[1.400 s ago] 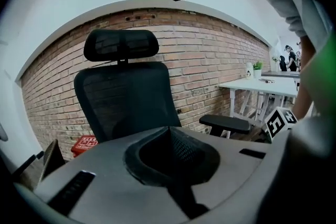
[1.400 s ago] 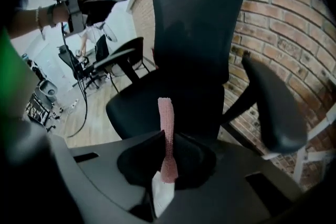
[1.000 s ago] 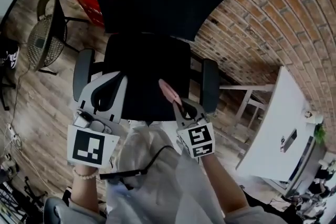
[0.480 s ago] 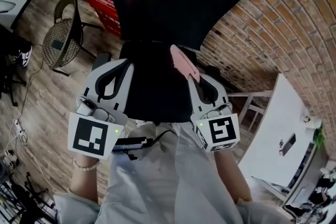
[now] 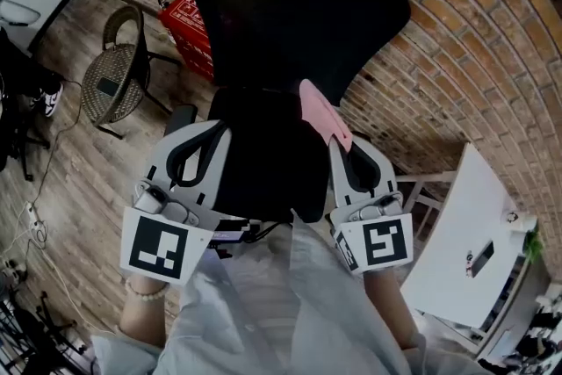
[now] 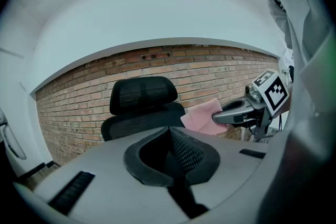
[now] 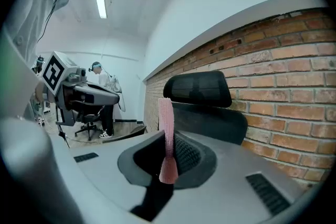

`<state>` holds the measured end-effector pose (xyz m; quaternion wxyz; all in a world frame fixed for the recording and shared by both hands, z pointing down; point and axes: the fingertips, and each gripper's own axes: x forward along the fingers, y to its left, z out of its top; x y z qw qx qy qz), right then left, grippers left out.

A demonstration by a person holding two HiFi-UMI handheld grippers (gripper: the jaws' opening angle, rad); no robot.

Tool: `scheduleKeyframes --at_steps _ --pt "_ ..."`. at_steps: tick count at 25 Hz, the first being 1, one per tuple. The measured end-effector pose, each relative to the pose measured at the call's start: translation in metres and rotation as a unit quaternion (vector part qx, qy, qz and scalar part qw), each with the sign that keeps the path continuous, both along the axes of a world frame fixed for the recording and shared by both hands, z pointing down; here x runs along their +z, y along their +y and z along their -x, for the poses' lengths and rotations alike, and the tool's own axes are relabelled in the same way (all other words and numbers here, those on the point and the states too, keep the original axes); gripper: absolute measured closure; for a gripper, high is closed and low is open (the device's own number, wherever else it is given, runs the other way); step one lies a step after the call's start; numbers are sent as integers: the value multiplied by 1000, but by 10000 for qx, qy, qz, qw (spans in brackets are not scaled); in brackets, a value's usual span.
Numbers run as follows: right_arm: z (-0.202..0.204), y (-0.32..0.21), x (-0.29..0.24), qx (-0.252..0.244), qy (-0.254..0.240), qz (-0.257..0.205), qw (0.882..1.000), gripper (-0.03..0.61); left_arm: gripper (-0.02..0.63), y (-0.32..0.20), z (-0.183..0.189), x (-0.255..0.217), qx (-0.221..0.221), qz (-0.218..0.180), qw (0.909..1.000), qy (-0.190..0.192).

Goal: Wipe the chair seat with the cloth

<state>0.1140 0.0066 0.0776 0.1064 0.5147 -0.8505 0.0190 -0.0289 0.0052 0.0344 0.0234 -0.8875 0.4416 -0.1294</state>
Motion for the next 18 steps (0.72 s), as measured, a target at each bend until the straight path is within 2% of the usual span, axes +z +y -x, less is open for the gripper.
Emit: scheduleKeyframes --at_steps 6,10,18 --pt "12 1 -6 -77 -23 6 10000 523 595 0 7 -4 -49 27 10000 23" --pt "17 3 -5 -142 -28 22 9999 523 595 -2 8 -2 -29 -78 9999 -130" --pt "26 1 -4 -278 68 81 9996 523 595 -7 11 -1 -63 -116 9998 -177"
